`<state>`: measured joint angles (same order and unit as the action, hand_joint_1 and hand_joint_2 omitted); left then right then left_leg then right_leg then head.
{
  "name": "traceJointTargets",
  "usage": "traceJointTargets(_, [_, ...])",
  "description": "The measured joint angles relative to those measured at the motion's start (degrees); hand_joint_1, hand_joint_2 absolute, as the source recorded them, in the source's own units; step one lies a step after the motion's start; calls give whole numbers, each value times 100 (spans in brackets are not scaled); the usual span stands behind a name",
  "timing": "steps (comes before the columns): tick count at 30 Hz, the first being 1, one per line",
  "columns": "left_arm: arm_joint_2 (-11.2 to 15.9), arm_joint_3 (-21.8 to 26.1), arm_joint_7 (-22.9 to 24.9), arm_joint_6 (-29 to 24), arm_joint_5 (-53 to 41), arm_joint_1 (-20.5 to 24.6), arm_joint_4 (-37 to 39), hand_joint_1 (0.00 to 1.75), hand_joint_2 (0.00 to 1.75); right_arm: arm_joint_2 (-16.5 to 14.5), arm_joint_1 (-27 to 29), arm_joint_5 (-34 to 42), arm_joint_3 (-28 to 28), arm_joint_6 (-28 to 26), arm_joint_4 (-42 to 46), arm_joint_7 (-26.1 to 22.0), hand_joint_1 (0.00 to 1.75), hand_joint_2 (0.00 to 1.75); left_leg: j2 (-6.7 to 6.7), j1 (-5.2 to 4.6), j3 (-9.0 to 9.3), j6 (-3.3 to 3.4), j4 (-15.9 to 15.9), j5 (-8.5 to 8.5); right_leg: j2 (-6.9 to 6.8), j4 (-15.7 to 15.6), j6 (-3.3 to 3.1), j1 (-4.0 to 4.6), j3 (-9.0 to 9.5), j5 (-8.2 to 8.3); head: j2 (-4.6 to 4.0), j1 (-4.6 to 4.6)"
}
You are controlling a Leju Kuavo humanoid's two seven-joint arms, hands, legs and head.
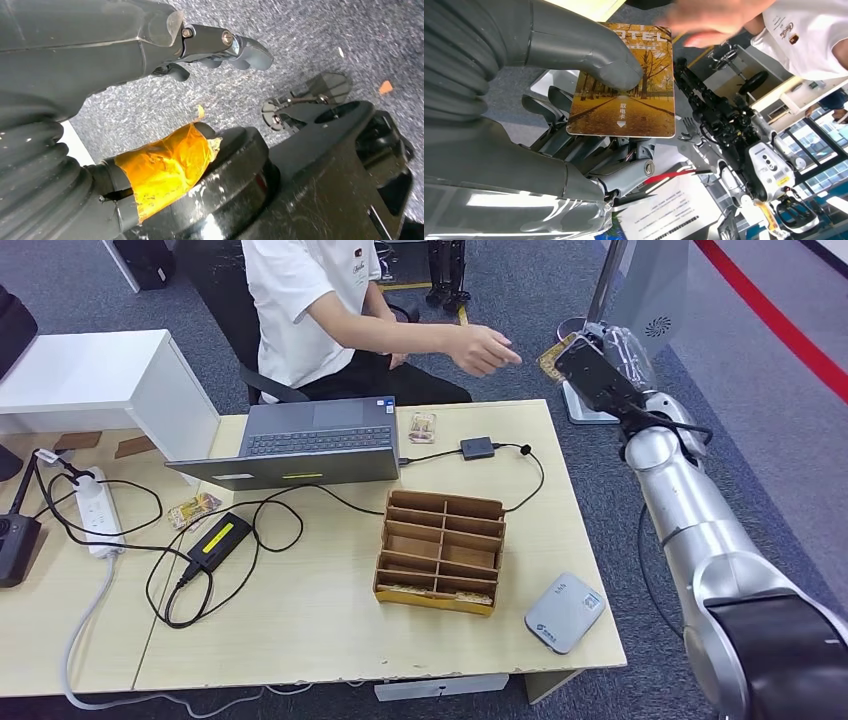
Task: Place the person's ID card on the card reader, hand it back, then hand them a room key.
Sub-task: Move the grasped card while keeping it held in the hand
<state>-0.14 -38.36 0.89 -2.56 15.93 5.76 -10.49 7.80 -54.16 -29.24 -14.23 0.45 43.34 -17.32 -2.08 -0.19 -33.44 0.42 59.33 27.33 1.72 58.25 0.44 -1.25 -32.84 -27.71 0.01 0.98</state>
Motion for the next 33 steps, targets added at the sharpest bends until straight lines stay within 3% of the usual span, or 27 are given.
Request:
traceJointTargets(15, [16, 1, 29, -17, 68, -40, 0, 0, 175, 82, 484, 48, -2, -102, 635, -20, 175, 175, 1, 0, 0, 0, 0, 0, 0, -1, 0, 0, -3, 0, -1, -1])
traceJointTargets(23, [20, 25, 16, -33, 192, -145, 2, 0, 175, 393, 1429, -78, 3, -329, 1737, -80, 175, 175, -8, 1, -6, 1, 0, 3, -3, -6, 2, 0, -5, -2, -1, -1])
traceJointTargets(33, [21, 26, 14, -44, 204, -160, 2, 0, 175, 521, 1695, -96, 7, -330, 2211, -76, 175, 175, -7, 1, -5, 0, 0, 1, -4, -5, 1, 0, -5, -1, -1, 0])
